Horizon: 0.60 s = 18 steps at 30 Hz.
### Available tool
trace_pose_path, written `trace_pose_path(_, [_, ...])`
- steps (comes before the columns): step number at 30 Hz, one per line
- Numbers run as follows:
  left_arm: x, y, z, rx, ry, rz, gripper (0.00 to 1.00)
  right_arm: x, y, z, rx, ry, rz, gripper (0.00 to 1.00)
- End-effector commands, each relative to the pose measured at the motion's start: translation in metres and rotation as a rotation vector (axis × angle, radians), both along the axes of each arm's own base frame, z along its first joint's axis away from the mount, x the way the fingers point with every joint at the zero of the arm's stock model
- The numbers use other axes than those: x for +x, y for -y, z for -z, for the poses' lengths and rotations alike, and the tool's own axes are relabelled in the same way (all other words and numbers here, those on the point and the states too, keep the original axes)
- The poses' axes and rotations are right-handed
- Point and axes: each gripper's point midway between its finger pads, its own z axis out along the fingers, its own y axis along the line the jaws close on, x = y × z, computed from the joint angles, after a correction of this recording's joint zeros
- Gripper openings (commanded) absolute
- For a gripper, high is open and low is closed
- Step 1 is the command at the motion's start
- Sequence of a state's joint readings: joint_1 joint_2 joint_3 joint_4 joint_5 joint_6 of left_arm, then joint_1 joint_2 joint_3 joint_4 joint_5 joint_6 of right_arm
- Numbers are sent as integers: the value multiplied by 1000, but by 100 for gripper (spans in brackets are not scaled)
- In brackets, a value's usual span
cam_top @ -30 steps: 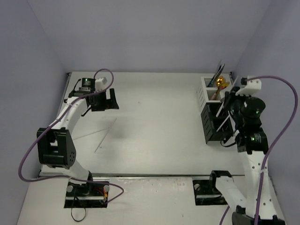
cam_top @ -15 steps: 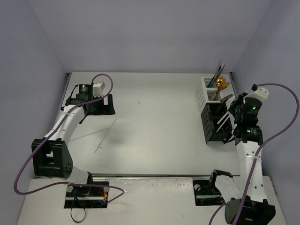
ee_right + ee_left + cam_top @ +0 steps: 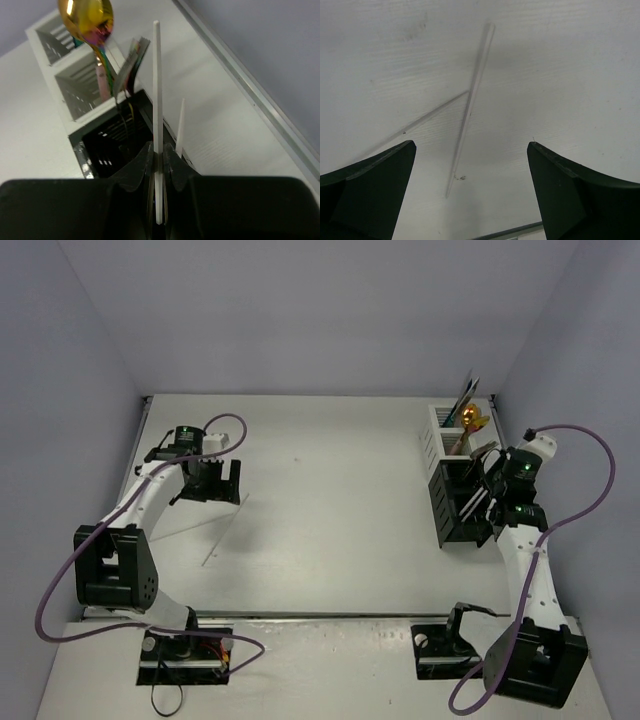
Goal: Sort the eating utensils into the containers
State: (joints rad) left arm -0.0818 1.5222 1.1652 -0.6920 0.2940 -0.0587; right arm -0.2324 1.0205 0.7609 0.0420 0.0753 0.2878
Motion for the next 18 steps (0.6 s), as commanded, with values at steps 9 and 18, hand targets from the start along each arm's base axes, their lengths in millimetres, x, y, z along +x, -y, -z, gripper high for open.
trace_pose_path(9, [-25, 13, 34, 187, -138, 186, 64, 10, -3, -51, -46, 154, -78, 54])
trace_pose_path(18, [-25, 19, 68, 223, -264, 195, 53, 10, -17, -137, -176, 309, -207, 63])
